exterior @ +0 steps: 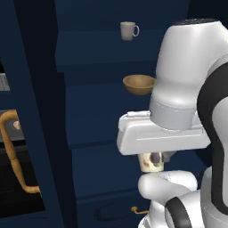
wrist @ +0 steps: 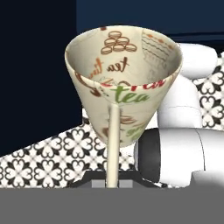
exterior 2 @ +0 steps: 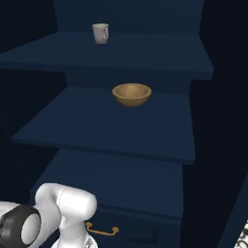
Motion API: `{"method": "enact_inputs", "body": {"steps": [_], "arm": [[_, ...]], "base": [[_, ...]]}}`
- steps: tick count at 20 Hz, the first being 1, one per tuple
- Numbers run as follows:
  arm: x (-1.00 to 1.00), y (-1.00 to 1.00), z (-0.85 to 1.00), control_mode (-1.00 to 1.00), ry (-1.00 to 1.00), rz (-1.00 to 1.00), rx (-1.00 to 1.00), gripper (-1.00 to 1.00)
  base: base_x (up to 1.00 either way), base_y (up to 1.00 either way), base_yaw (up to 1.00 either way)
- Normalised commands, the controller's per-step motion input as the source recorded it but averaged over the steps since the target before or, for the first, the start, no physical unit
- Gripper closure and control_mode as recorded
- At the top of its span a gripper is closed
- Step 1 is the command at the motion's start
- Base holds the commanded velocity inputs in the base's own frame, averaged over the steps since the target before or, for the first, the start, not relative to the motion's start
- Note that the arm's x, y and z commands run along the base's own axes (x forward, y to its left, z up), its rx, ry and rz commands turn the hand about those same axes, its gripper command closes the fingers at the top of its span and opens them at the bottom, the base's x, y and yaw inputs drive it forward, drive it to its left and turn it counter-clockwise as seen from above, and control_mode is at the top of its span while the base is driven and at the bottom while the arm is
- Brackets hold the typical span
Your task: Gather all objects into one cabinet and sort the glasses and bowls to opposite sides.
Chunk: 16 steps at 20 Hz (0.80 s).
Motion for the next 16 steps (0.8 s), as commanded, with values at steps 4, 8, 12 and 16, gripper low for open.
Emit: {"method": "enact_inputs", "body": {"steps": [4,8,12,16], "arm": [[0.03,0.11,0.81,-1.00,-0.16,-0.01,-0.08,1.00],[0.23,0.08,0.92,-1.00,-0.05,-0.01,-0.03,1.00],[0.31,0.02,0.76,-1.00,-0.11,-0.07,-0.07,1.00],[0.06,0.12,0.49,-1.00,-0.27,-0.16,-0.10,1.00]], "base": [[0.00,0.00,0.00],[0.00,0.00,0.00],[0.00,0.00,0.00],[0.00,0.00,0.00]]}}
